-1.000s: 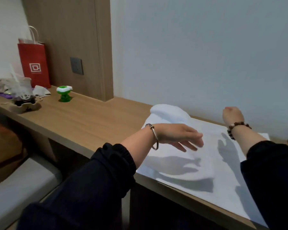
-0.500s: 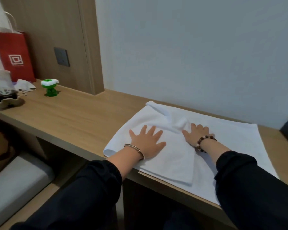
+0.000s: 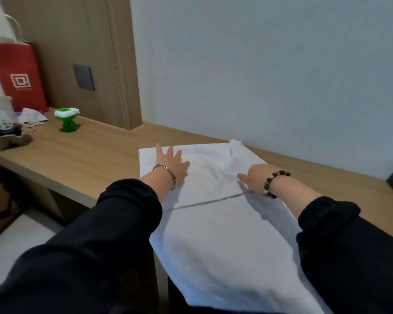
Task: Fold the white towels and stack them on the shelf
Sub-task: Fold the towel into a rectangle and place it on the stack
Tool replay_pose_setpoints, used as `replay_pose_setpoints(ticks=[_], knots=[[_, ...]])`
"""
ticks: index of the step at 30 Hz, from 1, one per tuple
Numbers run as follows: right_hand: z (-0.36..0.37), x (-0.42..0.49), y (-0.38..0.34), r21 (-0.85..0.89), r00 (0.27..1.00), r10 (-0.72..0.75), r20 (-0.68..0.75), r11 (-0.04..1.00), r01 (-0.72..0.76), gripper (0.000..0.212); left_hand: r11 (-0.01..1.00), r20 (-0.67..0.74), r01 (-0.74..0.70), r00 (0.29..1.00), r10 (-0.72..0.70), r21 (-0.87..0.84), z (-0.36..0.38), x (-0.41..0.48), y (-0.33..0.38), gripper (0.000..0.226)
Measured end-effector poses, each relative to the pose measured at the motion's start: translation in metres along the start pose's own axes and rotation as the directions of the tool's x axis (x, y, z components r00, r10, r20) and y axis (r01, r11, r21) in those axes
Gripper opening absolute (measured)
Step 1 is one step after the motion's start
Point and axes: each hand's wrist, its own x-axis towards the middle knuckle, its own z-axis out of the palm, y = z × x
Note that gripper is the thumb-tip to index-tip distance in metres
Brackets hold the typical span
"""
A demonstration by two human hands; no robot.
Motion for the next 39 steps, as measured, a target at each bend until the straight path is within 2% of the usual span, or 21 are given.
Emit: replay_pose_setpoints(ticks=[1, 3, 5, 6, 10, 13, 16, 19, 21, 24, 26, 29, 30, 32, 35, 39], knots=[[-0.001, 0.003, 0.0, 0.046, 0.998, 0.03, -0.06, 0.999, -0.028, 0.046, 0.999, 0.006, 0.027, 1.0, -0.026, -0.03, -0.004, 0.0, 0.008, 0.054], [0.0, 0.008, 0.004, 0.142, 0.975, 0.126, -0.181, 0.985, -0.101, 0.035, 0.958, 0.007, 0.04, 0.999, -0.039, -0.285, -0.007, -0.001, 0.031, 0.053], [0.004, 0.017, 0.014, 0.216, 0.957, 0.203, -0.206, 0.963, -0.158, 0.029, 0.85, 0.021, 0.035, 0.999, -0.028, -0.526, -0.003, -0.003, 0.051, 0.052], [0.005, 0.022, 0.019, 0.262, 0.953, 0.237, -0.188, 0.947, -0.183, 0.027, 0.834, 0.032, 0.036, 0.999, -0.022, -0.55, 0.001, -0.003, 0.057, 0.054], [0.005, 0.044, 0.033, 0.523, 0.951, 0.306, -0.05, 0.819, -0.236, 0.027, 0.867, 0.037, 0.039, 0.999, -0.023, -0.497, 0.015, 0.004, 0.059, 0.059], [-0.001, 0.058, 0.031, 0.57, 0.957, 0.289, 0.021, 0.783, -0.249, 0.033, 0.872, 0.042, 0.023, 0.999, -0.003, -0.488, 0.017, 0.008, 0.059, 0.059], [-0.005, 0.065, 0.03, 0.51, 0.962, 0.248, 0.113, 0.817, -0.27, 0.037, 0.882, 0.059, 0.012, 0.998, 0.018, -0.471, 0.016, 0.012, 0.057, 0.058], [-0.006, 0.059, 0.043, 0.4, 0.95, 0.274, 0.15, 0.862, -0.312, 0.02, 0.884, 0.052, -0.004, 0.998, 0.032, -0.468, 0.017, 0.014, 0.055, 0.057], [-0.005, 0.051, 0.053, 0.271, 0.939, 0.274, 0.21, 0.906, -0.325, 0.026, 0.882, 0.043, -0.023, 0.998, 0.049, -0.47, 0.018, 0.015, 0.055, 0.057], [-0.003, 0.046, 0.066, 0.228, 0.924, 0.22, 0.311, 0.927, -0.298, 0.032, 0.88, 0.02, -0.079, 0.995, 0.1, -0.469, 0.02, 0.019, 0.052, 0.055], [-0.008, 0.052, 0.074, 0.187, 0.939, 0.238, 0.248, 0.939, -0.287, 0.034, 0.881, 0.0, -0.116, 0.992, 0.13, -0.458, 0.021, 0.022, 0.05, 0.054], [-0.02, 0.064, 0.075, 0.143, 0.974, 0.215, 0.071, 0.964, -0.224, 0.03, 0.882, -0.02, -0.145, 0.988, 0.152, -0.447, 0.025, 0.023, 0.05, 0.053], [-0.021, 0.071, 0.074, 0.16, 0.976, 0.216, -0.003, 0.964, -0.213, 0.03, 0.882, -0.025, -0.149, 0.988, 0.154, -0.447, 0.026, 0.024, 0.051, 0.053], [-0.021, 0.087, 0.073, 0.313, 0.972, 0.218, -0.092, 0.933, -0.18, 0.026, 0.879, -0.034, -0.154, 0.987, 0.156, -0.452, 0.027, 0.025, 0.05, 0.053], [-0.018, 0.101, 0.073, 0.444, 0.99, 0.132, -0.054, 0.891, -0.095, 0.049, 0.873, -0.045, -0.16, 0.987, 0.157, -0.461, 0.028, 0.026, 0.05, 0.053], [-0.017, 0.114, 0.079, 0.397, 0.999, 0.039, -0.028, 0.918, -0.025, 0.052, 0.873, -0.053, -0.162, 0.986, 0.155, -0.46, 0.031, 0.027, 0.051, 0.054]])
